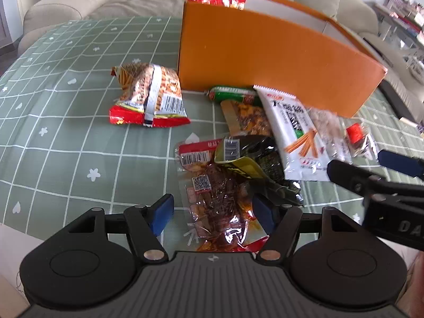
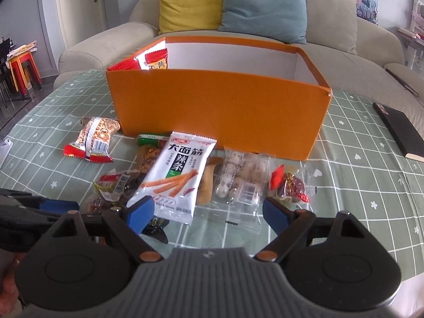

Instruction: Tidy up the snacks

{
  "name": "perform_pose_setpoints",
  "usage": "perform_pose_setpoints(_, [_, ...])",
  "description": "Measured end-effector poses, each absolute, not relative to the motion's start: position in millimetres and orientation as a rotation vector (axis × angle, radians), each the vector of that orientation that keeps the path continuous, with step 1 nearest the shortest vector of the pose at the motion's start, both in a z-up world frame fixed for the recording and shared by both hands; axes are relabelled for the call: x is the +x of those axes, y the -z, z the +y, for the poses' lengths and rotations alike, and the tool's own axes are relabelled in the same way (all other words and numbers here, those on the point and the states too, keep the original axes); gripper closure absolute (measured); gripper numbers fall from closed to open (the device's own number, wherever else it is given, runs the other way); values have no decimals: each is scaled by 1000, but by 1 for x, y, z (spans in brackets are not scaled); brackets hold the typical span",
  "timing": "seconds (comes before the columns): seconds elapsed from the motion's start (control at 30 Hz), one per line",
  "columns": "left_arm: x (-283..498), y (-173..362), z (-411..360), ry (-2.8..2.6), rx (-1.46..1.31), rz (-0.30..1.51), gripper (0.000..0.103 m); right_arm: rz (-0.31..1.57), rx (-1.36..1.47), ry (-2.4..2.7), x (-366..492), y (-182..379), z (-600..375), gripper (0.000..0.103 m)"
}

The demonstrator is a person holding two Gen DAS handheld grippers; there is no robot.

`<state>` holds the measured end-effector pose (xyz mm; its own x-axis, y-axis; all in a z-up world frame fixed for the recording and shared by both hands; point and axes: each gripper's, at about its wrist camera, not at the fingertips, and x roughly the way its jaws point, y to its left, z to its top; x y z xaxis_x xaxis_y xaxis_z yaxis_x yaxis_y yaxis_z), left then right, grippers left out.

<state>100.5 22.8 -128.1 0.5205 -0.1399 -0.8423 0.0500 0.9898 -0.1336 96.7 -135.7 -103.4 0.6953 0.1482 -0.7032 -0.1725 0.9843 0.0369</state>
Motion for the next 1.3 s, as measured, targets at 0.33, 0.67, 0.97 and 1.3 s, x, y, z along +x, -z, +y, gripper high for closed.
perform_pose_setpoints(0.33, [102,131,14,128,-16,987,33,798,-5,-213,111,105,-133,27])
perform_pose_setpoints(0.67, [102,130,37,119,-4,1008,43,821,-13,-265,129,107,-115,30])
perform_pose_setpoints(0.97, [106,134,29,118,64,1004,25,884,-35,-236,159,119,-98,30])
perform_pose_setpoints(1.3, [113,135,31,109,35,986,38,914,-7,-240,168,123,-95,49])
